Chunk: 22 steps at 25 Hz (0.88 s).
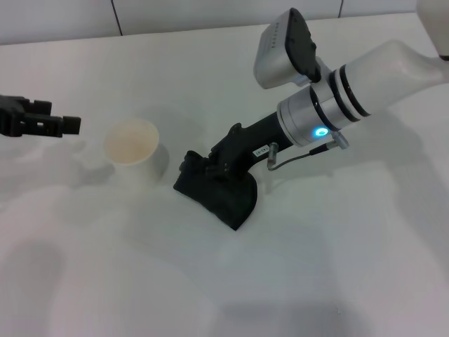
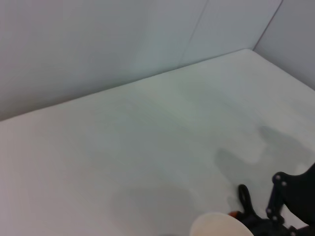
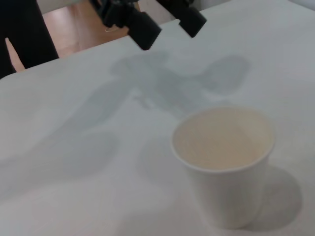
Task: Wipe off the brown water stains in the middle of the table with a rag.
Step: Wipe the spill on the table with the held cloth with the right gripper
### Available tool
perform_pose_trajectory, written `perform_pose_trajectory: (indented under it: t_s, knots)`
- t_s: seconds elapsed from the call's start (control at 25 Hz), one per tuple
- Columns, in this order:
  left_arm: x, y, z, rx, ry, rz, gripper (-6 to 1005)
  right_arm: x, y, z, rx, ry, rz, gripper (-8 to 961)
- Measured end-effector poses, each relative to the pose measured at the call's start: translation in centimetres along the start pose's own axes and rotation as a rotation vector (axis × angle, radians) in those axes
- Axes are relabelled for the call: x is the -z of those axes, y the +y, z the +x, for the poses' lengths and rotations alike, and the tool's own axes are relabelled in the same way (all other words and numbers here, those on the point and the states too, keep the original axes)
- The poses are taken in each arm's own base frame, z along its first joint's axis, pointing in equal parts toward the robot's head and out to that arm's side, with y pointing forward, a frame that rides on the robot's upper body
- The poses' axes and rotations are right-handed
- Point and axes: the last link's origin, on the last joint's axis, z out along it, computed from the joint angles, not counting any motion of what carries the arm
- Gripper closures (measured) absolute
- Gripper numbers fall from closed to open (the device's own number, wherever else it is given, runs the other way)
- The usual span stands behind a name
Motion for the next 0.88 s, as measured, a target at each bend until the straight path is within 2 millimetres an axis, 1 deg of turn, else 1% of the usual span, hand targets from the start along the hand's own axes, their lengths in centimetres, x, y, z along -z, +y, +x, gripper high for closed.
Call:
perform_pose_trajectory:
  t_s: [0.28, 0.88]
  knots:
    - [-0.3, 0.2, -0.4, 0.006, -0.024, -0.009, 109, -0.1, -0.2, -0.2, 0.007, 0.001, 0.018, 831]
    - [-0.6, 0.5, -0.3, 0.002, -0.055, -0.023, 107, 0.0, -1.5, -0.2, 0.034, 0.0, 0.106, 831]
